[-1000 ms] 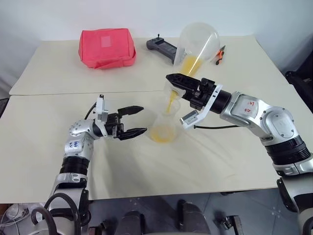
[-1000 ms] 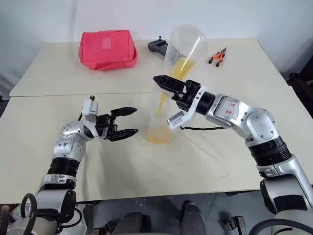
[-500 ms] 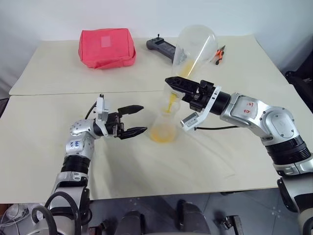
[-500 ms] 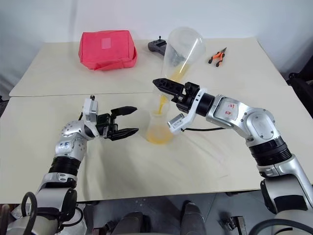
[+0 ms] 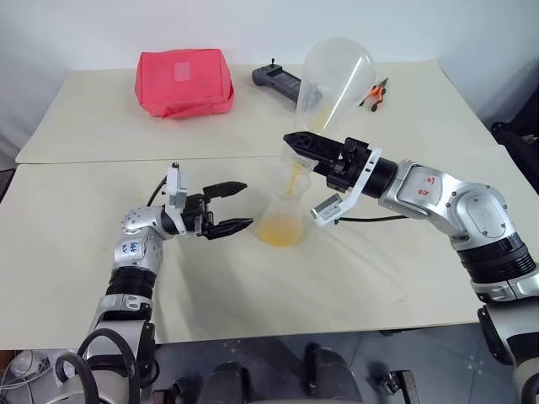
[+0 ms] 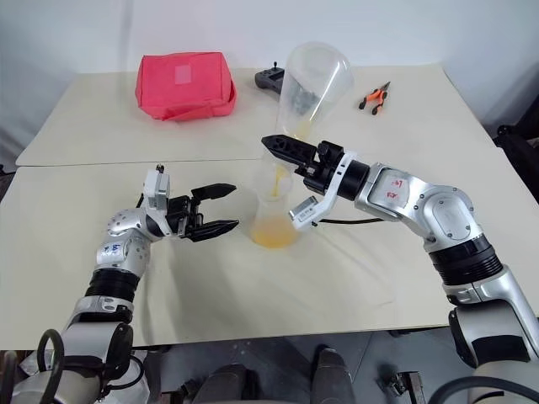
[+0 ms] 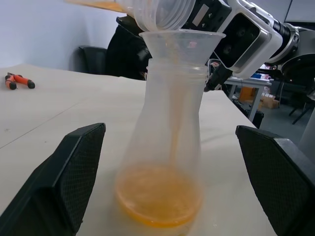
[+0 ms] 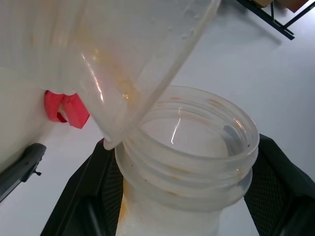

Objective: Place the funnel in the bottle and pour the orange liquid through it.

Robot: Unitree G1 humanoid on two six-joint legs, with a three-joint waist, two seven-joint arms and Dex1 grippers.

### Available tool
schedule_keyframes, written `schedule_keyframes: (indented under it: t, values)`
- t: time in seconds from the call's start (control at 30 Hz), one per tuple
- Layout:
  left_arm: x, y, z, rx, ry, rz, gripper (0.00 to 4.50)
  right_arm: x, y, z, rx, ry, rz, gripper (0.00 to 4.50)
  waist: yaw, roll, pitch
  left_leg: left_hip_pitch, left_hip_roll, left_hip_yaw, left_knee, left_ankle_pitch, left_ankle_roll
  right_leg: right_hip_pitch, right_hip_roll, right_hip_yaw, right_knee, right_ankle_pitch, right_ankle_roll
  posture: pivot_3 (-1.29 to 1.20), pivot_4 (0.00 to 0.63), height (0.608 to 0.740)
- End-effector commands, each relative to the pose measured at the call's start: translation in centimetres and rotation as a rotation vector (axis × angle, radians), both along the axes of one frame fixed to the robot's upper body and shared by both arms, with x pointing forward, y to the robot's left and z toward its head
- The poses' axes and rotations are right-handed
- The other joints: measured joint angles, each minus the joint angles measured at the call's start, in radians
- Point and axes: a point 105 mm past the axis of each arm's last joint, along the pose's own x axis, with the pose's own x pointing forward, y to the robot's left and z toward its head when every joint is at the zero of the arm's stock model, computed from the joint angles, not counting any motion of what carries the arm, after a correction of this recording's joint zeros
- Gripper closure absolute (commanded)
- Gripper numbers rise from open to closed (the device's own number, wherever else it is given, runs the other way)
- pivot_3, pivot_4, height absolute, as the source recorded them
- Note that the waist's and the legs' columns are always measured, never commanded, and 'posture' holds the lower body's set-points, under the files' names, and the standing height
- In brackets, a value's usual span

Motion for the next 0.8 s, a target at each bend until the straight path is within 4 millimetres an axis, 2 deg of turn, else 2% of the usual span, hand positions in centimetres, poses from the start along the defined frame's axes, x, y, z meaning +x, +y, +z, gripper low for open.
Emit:
schedule_keyframes:
  t: [0.03,0.67,0.8]
  values:
    - [0.0,-0.2,1.2,-0.013,-0.056,-0.01,0.0,-0.8,0.3,1.7,0.007,-0.075,0.037,1.69,0.0,0.0,0.0,0.0,0.0,0.0,0.0,0.0,0.0,0.0,0.0,0.0,0.0,0.0,0.0,0.0,0.15,0.74]
    - [0.2,-0.2,0.8,0.009,-0.037,0.0,0.0,-0.9,0.3,1.9,0.027,-0.088,0.037,1.69,0.0,0.0,0.0,0.0,0.0,0.0,0.0,0.0,0.0,0.0,0.0,0.0,0.0,0.0,0.0,0.0,0.15,0.74]
    - [0.6,-0.1,0.6,0.031,-0.029,0.025,0.0,-0.6,-0.1,2.8,0.171,0.014,0.029,1.69,-0.002,0.0,0.0,0.0,0.0,0.0,0.0,0.0,0.0,0.0,0.0,0.0,0.0,0.0,0.0,0.0,0.15,0.74]
